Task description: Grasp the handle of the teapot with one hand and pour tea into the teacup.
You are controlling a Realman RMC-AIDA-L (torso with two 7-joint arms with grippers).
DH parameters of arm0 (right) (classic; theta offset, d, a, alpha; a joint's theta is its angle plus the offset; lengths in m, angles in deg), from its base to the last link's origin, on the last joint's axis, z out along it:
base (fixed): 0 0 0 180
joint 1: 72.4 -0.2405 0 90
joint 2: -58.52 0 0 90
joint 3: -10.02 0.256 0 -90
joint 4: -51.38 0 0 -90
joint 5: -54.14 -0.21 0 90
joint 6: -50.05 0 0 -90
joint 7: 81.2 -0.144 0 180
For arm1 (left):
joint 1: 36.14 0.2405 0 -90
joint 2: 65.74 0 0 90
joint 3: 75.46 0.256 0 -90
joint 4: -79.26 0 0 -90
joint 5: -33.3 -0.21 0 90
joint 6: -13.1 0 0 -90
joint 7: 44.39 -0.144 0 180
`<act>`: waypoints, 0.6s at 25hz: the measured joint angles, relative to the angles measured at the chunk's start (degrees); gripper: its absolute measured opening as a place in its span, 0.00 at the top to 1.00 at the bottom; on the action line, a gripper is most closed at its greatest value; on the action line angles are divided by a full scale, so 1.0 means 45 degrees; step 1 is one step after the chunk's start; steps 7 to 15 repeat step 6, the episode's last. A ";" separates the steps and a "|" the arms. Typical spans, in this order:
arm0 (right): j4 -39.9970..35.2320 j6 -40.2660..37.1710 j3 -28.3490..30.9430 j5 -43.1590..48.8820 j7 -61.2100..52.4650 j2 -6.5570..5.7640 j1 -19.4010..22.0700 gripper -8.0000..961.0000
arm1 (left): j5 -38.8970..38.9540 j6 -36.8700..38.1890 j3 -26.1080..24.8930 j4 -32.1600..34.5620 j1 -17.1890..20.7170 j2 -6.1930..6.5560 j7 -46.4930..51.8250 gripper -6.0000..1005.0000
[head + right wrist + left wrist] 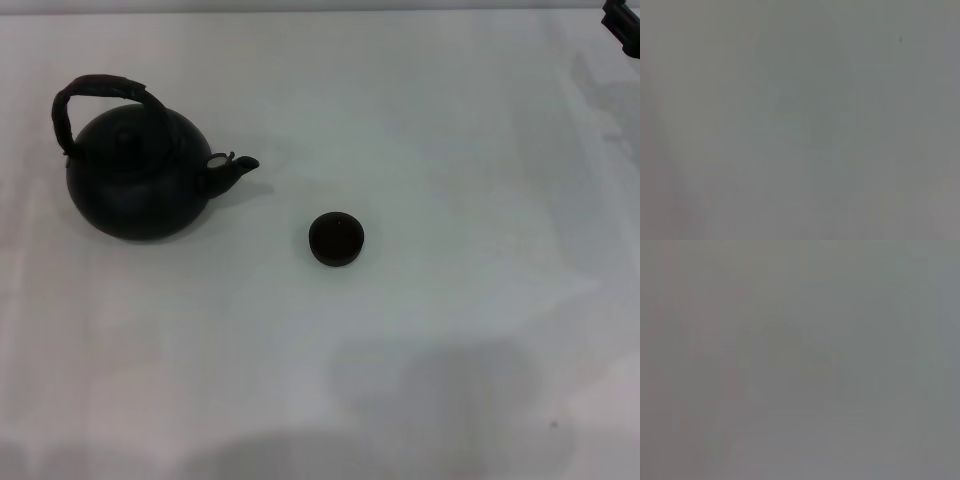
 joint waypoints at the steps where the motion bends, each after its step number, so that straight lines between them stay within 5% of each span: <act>1: 0.0001 0.0002 0.0000 0.0001 -0.0001 -0.0001 -0.0009 0.12 | 0.0096 -0.0081 0.0000 -0.0070 -0.0038 0.0000 0.0226 0.17; 15: 0.0001 0.0007 0.0000 0.0000 -0.0004 0.0000 -0.0045 0.12 | 0.0366 -0.0203 0.0001 -0.0163 -0.0107 -0.0001 0.0693 0.17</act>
